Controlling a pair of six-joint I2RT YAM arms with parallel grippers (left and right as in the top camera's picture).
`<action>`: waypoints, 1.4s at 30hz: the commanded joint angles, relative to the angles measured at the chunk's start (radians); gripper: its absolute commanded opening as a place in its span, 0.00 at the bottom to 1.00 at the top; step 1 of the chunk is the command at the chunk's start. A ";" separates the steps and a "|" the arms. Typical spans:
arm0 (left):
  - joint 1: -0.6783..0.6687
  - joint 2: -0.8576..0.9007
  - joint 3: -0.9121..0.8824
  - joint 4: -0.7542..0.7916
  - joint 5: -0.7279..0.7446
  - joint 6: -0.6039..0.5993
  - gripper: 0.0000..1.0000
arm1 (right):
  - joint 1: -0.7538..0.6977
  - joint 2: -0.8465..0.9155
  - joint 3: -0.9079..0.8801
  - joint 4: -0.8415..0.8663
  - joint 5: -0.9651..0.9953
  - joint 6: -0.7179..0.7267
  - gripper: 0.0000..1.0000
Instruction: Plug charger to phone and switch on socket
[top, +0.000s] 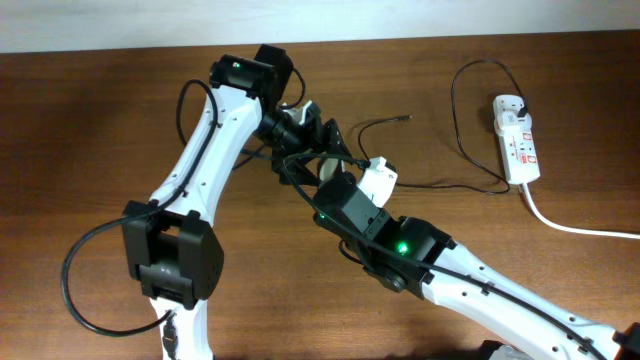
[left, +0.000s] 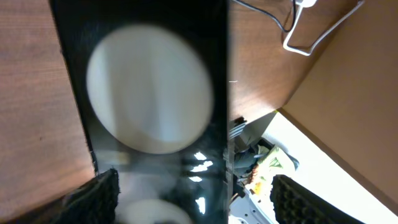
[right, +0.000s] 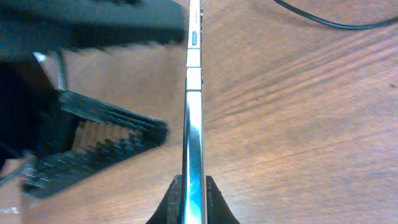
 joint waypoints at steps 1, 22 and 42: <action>0.075 -0.047 0.018 -0.024 -0.006 0.154 0.89 | 0.002 -0.075 0.008 -0.075 0.005 -0.017 0.04; 0.460 -1.087 -1.283 0.719 0.183 -0.081 0.99 | 0.003 -0.577 -0.351 0.158 -0.126 -0.035 0.04; 0.455 -0.991 -1.362 0.978 0.211 -0.508 0.74 | 0.004 -0.332 -0.429 0.554 -0.583 0.375 0.04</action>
